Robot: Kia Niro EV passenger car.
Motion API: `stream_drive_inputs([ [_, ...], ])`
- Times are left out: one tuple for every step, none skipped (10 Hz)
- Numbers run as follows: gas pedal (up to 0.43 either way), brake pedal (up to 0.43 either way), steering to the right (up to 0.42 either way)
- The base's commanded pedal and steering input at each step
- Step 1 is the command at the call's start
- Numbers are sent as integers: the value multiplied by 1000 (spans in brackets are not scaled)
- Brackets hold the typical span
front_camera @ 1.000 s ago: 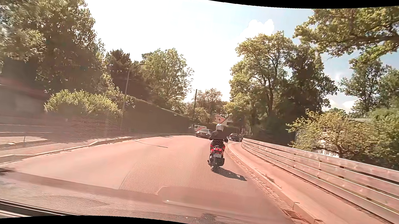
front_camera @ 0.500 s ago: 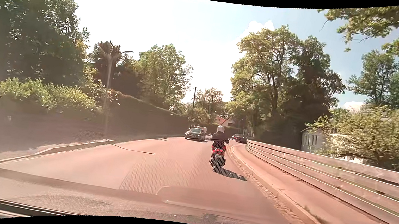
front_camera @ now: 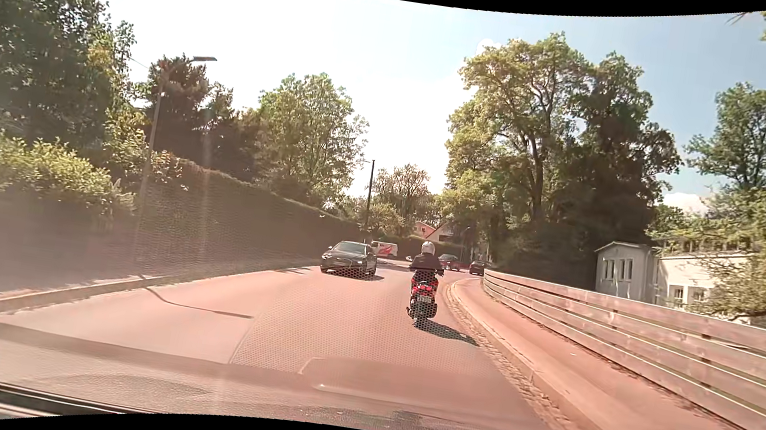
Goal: Follow the waypoints while adhering to traffic rules and regulations
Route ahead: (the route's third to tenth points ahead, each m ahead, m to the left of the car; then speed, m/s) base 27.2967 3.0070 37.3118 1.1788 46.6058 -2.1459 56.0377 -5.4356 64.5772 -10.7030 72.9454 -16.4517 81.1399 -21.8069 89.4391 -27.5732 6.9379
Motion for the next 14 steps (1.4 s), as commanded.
stream_drive_inputs([
  [177, 6, -7],
  [177, 6, -6],
  [177, 6, -3],
  [177, 6, -1],
  [177, 6, -1],
  [177, 6, -1],
  [177, 6, 0],
  [177, 6, 3],
  [197, 6, 7],
  [197, 6, 8],
  [209, 6, 9],
  [209, 6, 11],
  [209, 6, 16],
  [209, 6, 19],
])
